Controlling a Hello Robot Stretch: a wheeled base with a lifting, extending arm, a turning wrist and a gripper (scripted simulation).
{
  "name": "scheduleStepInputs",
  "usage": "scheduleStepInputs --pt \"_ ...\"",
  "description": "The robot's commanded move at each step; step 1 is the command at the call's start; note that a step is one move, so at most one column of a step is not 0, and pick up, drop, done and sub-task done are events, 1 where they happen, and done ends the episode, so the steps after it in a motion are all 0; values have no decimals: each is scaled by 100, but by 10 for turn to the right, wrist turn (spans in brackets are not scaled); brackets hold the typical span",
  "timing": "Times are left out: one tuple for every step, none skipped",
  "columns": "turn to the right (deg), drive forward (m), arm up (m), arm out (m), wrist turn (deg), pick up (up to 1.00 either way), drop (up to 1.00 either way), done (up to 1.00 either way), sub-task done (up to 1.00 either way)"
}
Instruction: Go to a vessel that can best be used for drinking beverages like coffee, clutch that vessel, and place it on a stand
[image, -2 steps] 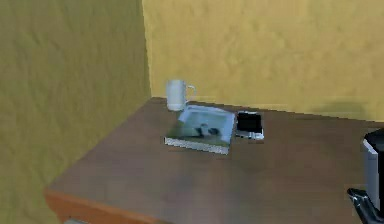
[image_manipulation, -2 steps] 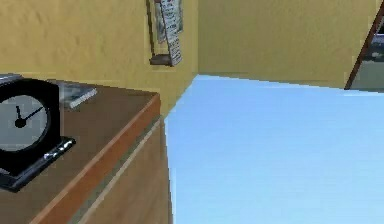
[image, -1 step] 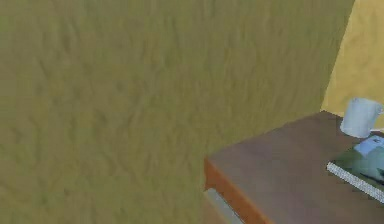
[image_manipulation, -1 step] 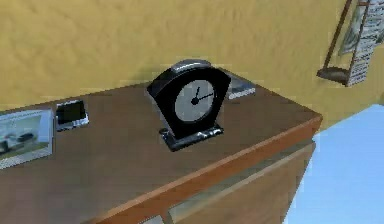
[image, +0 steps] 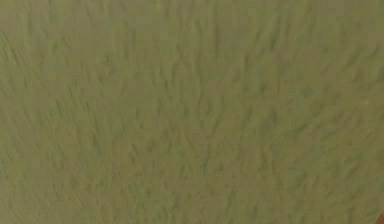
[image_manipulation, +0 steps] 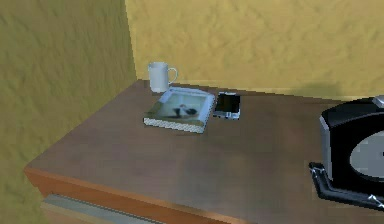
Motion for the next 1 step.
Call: scheduleStepInputs --pt "0 0 50 0 0 0 0 0 0"
